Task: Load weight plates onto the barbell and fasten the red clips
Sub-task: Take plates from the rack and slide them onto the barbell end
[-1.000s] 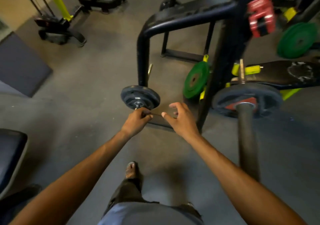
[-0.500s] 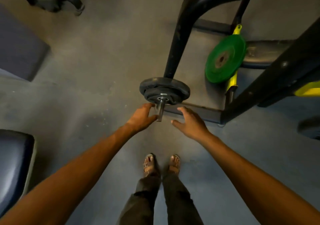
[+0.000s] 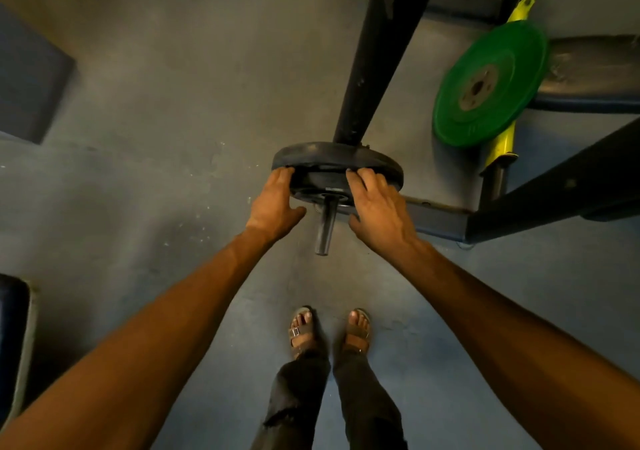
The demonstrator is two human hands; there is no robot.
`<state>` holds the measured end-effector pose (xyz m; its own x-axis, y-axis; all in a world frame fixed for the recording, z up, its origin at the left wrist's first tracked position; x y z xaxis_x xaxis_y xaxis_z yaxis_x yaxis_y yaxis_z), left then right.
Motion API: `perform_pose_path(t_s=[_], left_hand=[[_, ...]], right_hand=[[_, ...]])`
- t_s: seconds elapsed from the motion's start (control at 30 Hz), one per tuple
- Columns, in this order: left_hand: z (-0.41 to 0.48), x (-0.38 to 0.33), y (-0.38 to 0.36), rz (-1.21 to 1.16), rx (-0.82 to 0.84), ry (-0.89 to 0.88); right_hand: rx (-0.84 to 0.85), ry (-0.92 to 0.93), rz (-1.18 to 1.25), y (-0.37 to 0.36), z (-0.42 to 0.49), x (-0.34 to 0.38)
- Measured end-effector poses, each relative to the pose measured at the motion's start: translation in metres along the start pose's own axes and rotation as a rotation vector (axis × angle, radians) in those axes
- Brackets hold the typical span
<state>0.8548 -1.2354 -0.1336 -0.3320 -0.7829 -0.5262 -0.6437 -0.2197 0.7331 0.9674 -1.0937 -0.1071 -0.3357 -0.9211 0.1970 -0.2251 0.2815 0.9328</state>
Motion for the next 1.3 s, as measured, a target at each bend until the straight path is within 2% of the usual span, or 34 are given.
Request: perform_pose_path(t_s=[0.1,0.2,0.37,0.47,0.7,1.0,1.17,1.3], left_hand=[[0.007,0.002,0.003,0.131,0.007,-0.004],[0.011,0.0,0.001,0.16,0.003,-0.008],[0.0,0.005,-0.021,0.129,0.048,-0.017],[-0.01,0.012,-0.027,0.14,0.051,-0.025],[-0.054,0.025,-0.037,0.179,0.183,-0.034],[-0.183,0.029,-0.044,0.196,0.305,-0.029],[-0.274,0.004,-0.023,0.191,0.235,-0.073],[-0.348,-0.023,-0.007,0.17,0.127,-0.178]], right_hand=[[-0.031,-0.004,-0.053,-0.001,0.009,0.003],[-0.017,0.012,-0.105,-0.001,0.016,0.007],[0.09,0.021,0.042,-0.024,0.01,0.002],[0.085,0.023,0.078,-0.032,0.004,-0.005],[0.171,0.119,0.178,-0.05,-0.029,0.008],[0.234,0.13,0.305,-0.058,-0.153,0.045],[0.209,0.043,0.454,-0.026,-0.244,0.063],[0.133,-0.055,0.549,0.003,-0.329,0.077]])
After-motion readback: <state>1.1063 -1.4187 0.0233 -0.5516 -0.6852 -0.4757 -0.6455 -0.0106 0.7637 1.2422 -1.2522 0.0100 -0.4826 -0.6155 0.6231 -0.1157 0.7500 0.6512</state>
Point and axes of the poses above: each hand's wrist, its own z-axis towards the middle knuckle, its own y-axis out of the back of the hand, x = y × z, the point moved 8 cm from there along z, towards the middle knuckle, and after that the axes turned 6 degrees about x, right-handed, at the moved point
